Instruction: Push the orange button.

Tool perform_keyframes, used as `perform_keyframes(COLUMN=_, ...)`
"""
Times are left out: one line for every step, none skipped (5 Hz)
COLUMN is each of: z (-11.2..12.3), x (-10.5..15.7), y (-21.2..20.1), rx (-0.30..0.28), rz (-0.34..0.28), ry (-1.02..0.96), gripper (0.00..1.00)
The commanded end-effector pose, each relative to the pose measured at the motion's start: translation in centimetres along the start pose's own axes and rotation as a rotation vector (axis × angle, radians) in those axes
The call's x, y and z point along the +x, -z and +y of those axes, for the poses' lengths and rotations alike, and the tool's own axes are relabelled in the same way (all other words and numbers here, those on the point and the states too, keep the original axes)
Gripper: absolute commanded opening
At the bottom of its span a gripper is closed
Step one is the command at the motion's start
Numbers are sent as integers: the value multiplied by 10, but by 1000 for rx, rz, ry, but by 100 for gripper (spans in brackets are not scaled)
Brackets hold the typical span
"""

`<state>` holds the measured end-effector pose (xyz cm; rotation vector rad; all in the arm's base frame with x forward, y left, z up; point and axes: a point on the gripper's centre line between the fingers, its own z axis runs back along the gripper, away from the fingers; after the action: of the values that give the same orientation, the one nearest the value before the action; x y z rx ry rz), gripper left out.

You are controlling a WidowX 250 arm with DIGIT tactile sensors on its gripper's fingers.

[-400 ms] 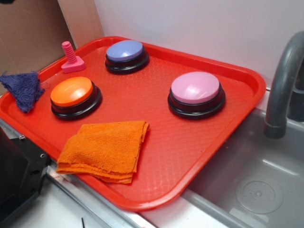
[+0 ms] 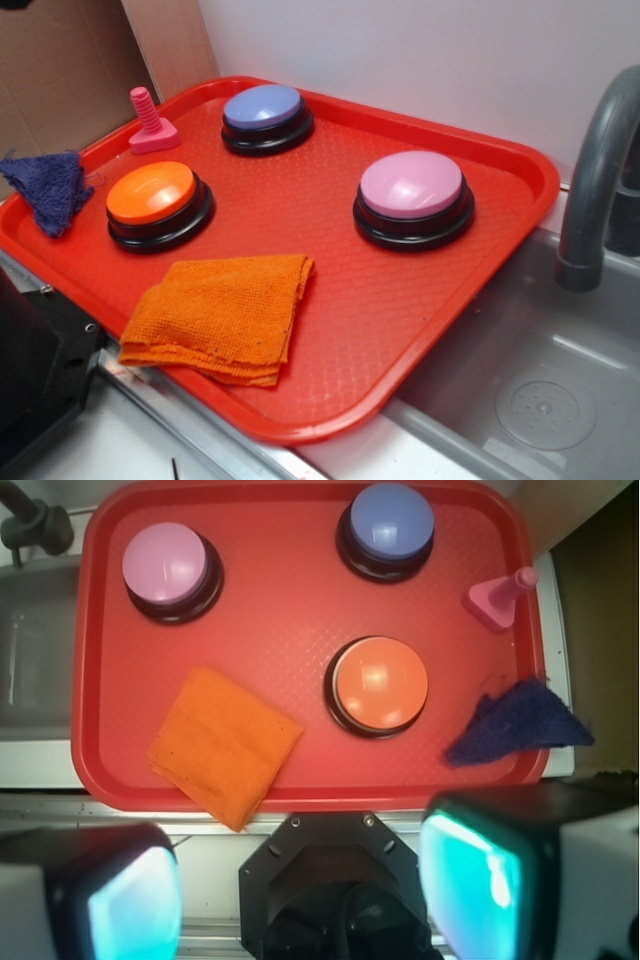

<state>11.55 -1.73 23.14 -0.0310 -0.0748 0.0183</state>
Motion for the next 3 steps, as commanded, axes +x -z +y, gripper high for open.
perform_keyframes(z=56, x=49, y=46, rx=0, rz=31, ry=-145, gripper=100)
perform_keyframes(z=67, x=57, y=68, rx=-14, rz=52, ry=-142, gripper=100)
perform_keyframes(z=72, x=52, y=99, rx=-17, rz=70, ry=-148, gripper=100)
